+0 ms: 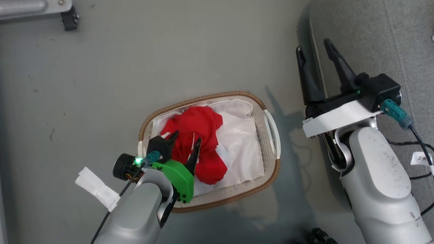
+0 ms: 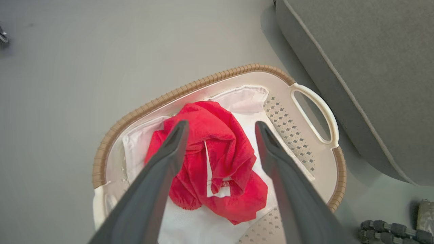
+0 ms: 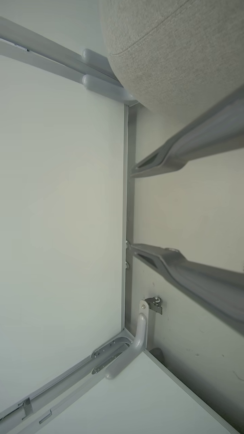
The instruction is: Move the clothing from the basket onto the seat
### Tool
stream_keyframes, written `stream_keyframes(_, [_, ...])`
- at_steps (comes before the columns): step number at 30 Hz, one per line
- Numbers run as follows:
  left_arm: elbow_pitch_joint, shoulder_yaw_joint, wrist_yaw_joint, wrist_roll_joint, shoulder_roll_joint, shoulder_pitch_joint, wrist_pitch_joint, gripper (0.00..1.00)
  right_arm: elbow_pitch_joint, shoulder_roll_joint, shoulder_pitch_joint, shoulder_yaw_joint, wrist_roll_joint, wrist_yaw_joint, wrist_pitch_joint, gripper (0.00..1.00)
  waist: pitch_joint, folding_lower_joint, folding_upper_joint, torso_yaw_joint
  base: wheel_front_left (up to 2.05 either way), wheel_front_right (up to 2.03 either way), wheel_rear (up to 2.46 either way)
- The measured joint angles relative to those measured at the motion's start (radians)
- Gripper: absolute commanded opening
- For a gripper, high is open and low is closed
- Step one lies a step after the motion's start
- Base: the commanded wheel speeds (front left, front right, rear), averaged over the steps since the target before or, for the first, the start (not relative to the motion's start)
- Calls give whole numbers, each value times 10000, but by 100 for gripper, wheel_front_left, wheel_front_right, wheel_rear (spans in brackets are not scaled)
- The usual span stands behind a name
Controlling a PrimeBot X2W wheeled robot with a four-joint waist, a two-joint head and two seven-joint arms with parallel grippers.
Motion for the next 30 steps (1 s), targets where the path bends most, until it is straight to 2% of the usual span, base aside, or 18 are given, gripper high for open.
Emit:
stream_keyframes(9, [1599,-1685,0,-1095,2,-1032,0,100,-320,8,-608,309,240,0,0,100,1819,1,0,-589,0,0,0])
stream_keyframes(15, [2008,-2088,0,-1267,151,-1815,2,100,-474,13,-735,242,240,0,-2,100,2744,1,0,-831,0,0,0])
stream_keyframes(21, [2261,-2015,0,-1133,192,-2411,0,100,-485,15,-744,245,213,0,-2,100,3316,1,0,-976,0,0,0])
stream_keyframes(22, [2230,-2059,0,-1112,198,-2414,0,44,-454,25,-744,272,215,0,-2,100,3343,1,0,-1005,0,0,0])
stream_keyframes(23, [2215,-2065,0,-1103,198,-2413,0,0,-426,29,-744,278,232,0,-2,100,3336,2,0,-1022,0,0,0])
stream_keyframes(30, [1950,-2088,0,-1308,194,-1921,0,0,-90,29,-709,244,268,0,-2,100,2786,2,0,-1067,0,0,0])
